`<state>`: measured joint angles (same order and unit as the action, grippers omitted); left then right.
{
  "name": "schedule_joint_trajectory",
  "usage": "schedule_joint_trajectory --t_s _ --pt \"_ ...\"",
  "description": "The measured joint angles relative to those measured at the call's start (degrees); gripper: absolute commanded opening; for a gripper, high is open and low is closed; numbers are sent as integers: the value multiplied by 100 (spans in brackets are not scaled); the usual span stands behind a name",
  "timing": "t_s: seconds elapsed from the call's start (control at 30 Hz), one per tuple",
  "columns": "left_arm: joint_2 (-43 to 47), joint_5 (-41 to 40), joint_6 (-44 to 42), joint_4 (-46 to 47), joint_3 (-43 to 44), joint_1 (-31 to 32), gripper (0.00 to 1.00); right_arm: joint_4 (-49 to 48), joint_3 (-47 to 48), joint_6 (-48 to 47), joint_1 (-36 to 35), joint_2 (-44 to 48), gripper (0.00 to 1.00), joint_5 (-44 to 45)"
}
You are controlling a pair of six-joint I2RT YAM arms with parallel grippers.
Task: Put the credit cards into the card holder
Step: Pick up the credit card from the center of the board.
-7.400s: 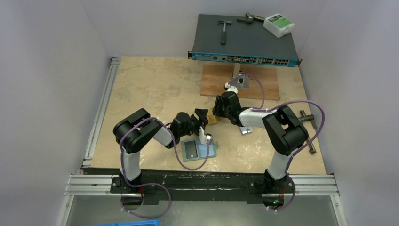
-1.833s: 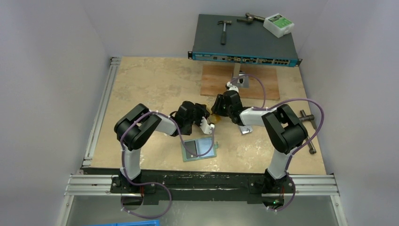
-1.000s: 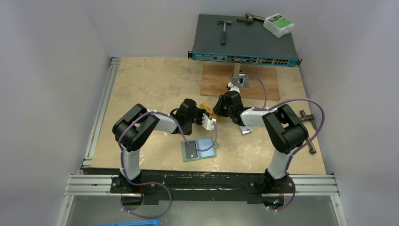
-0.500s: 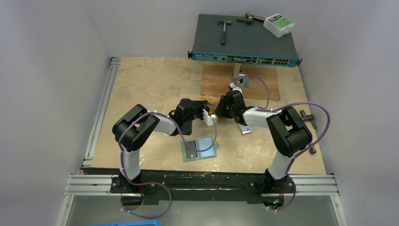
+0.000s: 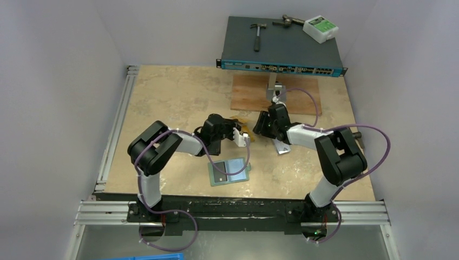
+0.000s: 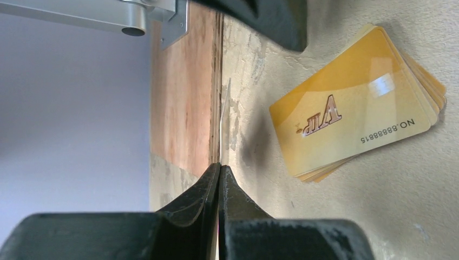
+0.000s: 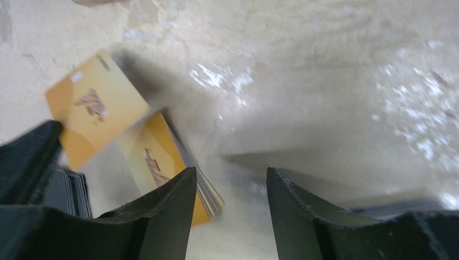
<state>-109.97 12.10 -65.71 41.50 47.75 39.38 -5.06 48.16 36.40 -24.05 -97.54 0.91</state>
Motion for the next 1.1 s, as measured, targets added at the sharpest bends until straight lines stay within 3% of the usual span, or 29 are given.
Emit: schedule_joint_trajectory --t_s 0.27,0.33,0.47,0.57,0.67,0.9,1.1 --pt "1261 -525 74 -1049 -297 46 0 496 -525 -7 374 1117 57 -643" --pt "1650 -702 264 -2024 -2 44 0 509 -525 -42 457 1397 57 -846" --pt "1764 -197 1495 -5147 2070 -323 0 487 -525 -201 509 1888 57 -1427" --pt "1943 240 2354 -6328 2896 -675 0 341 -575 -313 507 2131 58 -1971" --pt "2354 765 3230 -7114 2951 -791 0 205 -645 -485 505 2389 59 -2579" --pt "2677 2524 4979 -7713 2944 -944 0 -914 -979 -507 498 2977 60 -3825" --pt "2671 4146 7128 -6885 2699 -1740 0 -2426 -1250 -31 404 3021 61 -4437"
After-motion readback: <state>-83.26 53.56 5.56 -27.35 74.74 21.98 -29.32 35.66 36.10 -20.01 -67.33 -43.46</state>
